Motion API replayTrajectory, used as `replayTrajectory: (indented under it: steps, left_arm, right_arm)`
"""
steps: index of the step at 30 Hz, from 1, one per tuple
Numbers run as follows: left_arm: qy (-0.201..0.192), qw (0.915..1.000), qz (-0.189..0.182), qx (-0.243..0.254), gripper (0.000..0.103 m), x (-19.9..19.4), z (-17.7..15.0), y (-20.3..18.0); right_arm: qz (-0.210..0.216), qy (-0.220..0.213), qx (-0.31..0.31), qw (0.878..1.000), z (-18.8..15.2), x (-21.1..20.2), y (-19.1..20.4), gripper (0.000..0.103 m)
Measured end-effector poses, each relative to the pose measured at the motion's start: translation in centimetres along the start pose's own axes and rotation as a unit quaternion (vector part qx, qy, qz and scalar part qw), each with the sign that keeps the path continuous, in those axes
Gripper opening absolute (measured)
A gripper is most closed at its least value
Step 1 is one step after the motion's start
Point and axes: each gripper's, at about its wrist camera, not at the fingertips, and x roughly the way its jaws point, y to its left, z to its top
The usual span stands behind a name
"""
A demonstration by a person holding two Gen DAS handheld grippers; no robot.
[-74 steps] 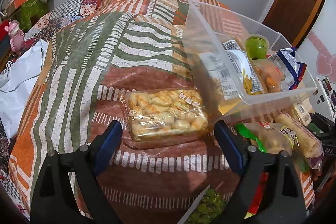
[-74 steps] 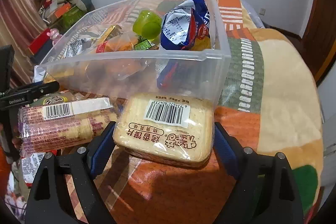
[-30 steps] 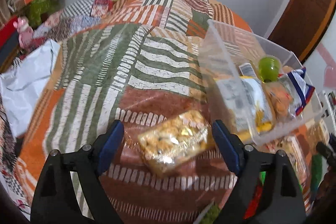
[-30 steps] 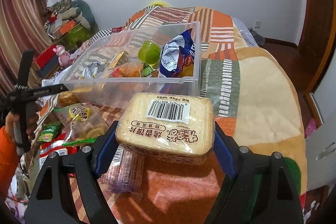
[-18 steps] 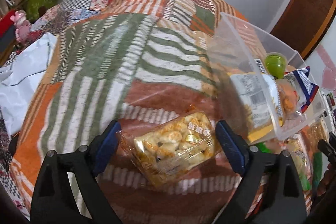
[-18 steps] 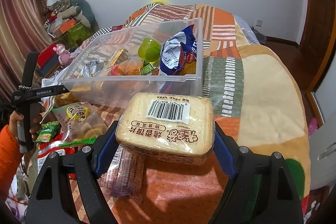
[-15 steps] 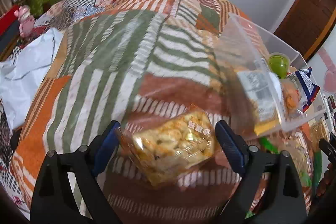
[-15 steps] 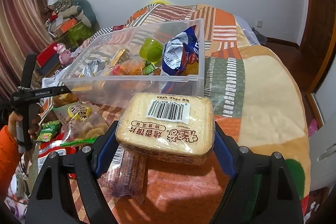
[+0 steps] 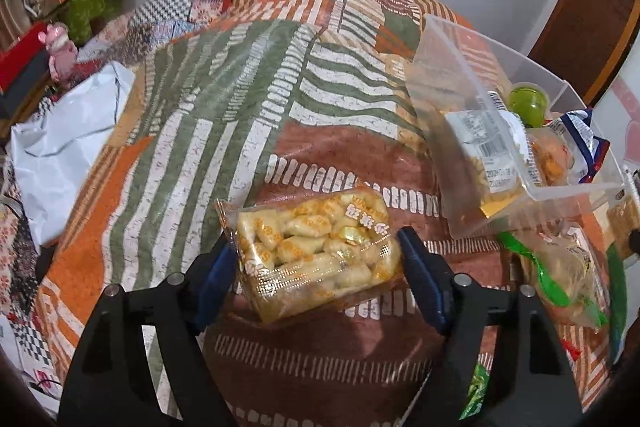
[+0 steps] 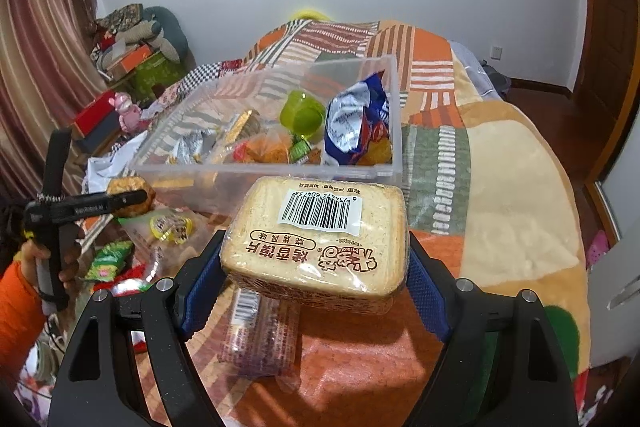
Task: Organize snacks
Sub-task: 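Carry the pastry box and bread loaf over the clear box and release them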
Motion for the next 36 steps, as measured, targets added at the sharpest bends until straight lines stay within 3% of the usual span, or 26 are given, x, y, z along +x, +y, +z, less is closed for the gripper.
replayTrajectory:
  steps: [10, 20, 27, 36]
  left_arm:
    - [-0.056, 0.9983, -0.019, 0.001, 0.077, -5.4, 1.5, -1.0]
    - [-0.103, 0.9922, -0.065, 0.029, 0.077, -9.5, 4.1, -5.4]
    - [-0.102, 0.9897, -0.083, 0.057, 0.077, -8.3, 5.9, -9.1]
    - [-0.071, 0.9909, -0.103, 0.049, 0.077, -4.2, 8.2, -11.2]
  right_arm:
    - [0.003, -0.037, -0.006, 0.999, 2.7, -0.8, 0.9, 0.08]
    - [0.006, -0.06, 0.0, 0.998, 5.4, 0.1, 1.6, 0.08]
    - [0.013, -0.061, 0.007, 0.998, 7.5, 1.7, 2.1, 0.08]
    - [0.0, -0.041, -0.011, 0.999, 8.3, 4.1, 2.5, 0.08]
